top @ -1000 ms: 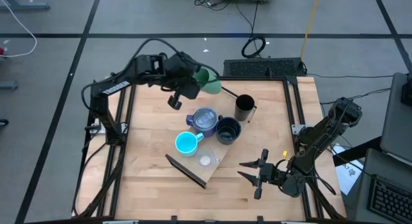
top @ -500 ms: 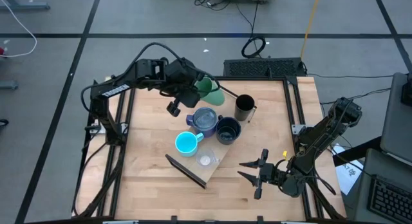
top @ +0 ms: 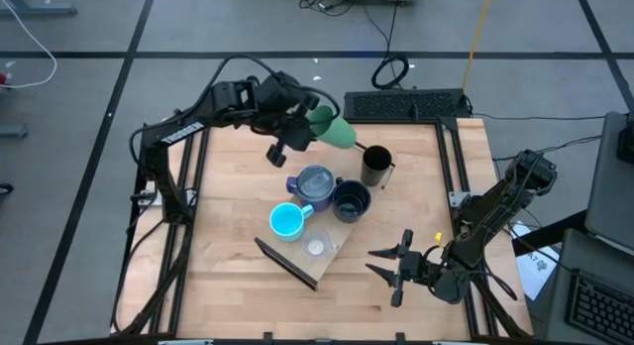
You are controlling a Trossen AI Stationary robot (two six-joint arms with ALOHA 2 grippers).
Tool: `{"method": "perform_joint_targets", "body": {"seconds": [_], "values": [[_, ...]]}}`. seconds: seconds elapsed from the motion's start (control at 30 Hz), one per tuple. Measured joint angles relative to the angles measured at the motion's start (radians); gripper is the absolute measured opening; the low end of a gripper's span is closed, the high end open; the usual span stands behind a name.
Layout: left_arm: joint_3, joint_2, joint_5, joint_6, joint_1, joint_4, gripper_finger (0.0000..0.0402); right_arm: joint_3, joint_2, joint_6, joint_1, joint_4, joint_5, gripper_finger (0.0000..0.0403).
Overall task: Stack small to large cups/mugs on shelf
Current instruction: Put the green cup on the shelf aligned with the black cup
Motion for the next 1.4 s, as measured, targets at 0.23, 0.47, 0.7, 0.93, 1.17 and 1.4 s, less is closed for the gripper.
{"method": "perform_joint_targets", "body": {"seconds": [0.23,0.47,0.7,0.93,1.17,1.4], "values": [[0.001,0.027,0.042,0.02,0.018,-0.001,0.0001,0.0,0.0,0.0,0.0,0.0,0.0,0.013],[0.0,0.055,0.042,0.056,0.035,0.001,0.0002,0.0,0.0,0.0,0.0,0.0,0.0,0.013],[0.0,0.052,0.042,0.059,0.04,0.002,0.0006,0.0,0.0,0.0,0.0,0.0,0.0,0.013],[0.0,0.052,0.042,0.062,0.04,-0.015,0.0007,0.0,0.0,0.0,0.0,-0.008,0.0,0.013],[0.0,0.052,0.042,0.074,0.039,-0.031,0.0006,0.0,0.0,-0.001,0.0,-0.008,0.0,0.013],[0.0,0.052,0.047,0.105,0.039,-0.042,0.0007,0.0,0.0,0.0,0.0,-0.008,0.0,0.013]]}}
